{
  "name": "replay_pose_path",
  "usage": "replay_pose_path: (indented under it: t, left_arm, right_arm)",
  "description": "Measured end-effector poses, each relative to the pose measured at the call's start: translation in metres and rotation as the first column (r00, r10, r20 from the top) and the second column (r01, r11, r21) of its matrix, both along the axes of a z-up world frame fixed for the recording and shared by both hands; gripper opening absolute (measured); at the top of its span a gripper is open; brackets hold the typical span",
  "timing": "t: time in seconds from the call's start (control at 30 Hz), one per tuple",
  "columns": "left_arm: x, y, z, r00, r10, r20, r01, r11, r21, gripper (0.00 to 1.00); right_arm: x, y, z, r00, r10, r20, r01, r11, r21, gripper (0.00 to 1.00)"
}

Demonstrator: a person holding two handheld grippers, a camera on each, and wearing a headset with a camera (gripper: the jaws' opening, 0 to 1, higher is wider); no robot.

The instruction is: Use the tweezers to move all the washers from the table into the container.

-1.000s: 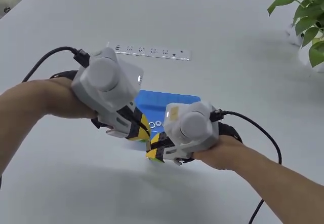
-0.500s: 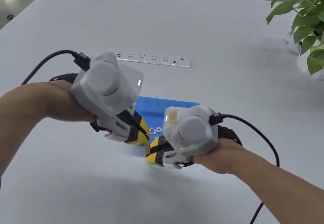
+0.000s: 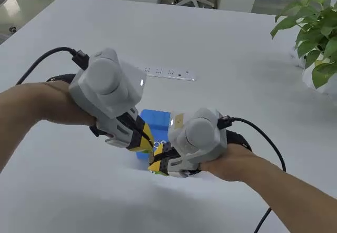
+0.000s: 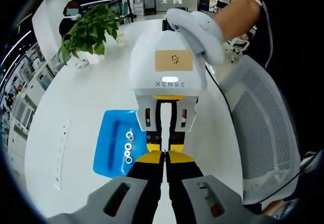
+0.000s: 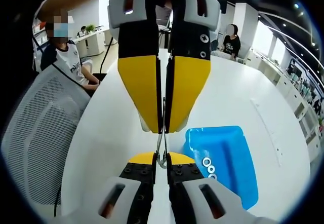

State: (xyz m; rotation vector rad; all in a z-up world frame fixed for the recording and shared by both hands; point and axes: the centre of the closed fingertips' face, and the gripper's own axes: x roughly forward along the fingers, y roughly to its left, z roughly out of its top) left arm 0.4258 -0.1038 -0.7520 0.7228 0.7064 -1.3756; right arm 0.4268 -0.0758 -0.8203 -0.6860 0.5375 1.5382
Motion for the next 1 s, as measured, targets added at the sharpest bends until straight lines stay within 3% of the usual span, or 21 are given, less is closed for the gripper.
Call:
replay_pose_path:
  t: [0.5, 1.0]
  left_arm:
    - [0.004, -0.006, 0.029, 0.999, -0.015, 0.038, 0.016, 1.0, -0.013, 0.05]
    - [0.028, -0.014, 0.045, 0.996, -0.033, 0.079, 0.035, 0.999, -0.025, 0.05]
  right_arm:
    - [0.007, -0.004, 0.028, 0.999, -0.011, 0.037, 0.011, 1.0, 0.005, 0.1]
    - [0.033, -0.012, 0.045, 0.997, -0.03, 0.072, 0.029, 0.999, 0.014, 0.1]
